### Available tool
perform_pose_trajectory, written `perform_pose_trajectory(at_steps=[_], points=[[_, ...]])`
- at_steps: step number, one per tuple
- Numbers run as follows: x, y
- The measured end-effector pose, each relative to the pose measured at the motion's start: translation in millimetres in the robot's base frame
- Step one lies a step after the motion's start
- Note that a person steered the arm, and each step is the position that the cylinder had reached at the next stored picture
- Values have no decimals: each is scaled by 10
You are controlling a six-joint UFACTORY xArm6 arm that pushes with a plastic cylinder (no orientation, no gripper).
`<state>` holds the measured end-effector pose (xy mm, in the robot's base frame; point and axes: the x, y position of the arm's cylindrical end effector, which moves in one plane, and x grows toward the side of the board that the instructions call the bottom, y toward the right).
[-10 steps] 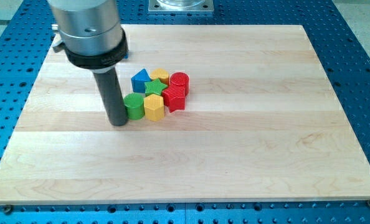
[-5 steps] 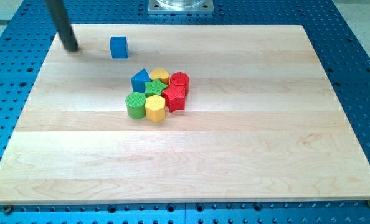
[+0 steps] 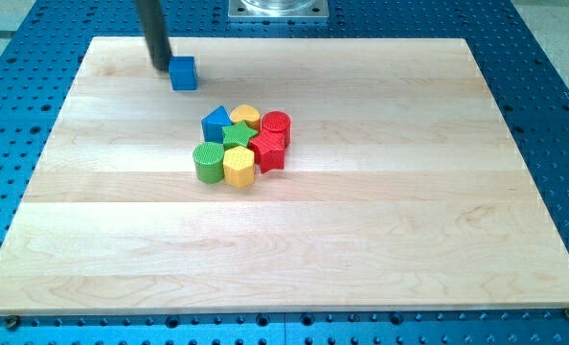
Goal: Push the blue cube into the green circle
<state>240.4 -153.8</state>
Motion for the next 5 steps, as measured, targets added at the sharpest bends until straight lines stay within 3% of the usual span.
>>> perform_pose_trajectory(at_steps=[1, 2, 3, 4, 5], points=[[383, 381], [1086, 312], [1034, 312], [461, 312], [548, 29]])
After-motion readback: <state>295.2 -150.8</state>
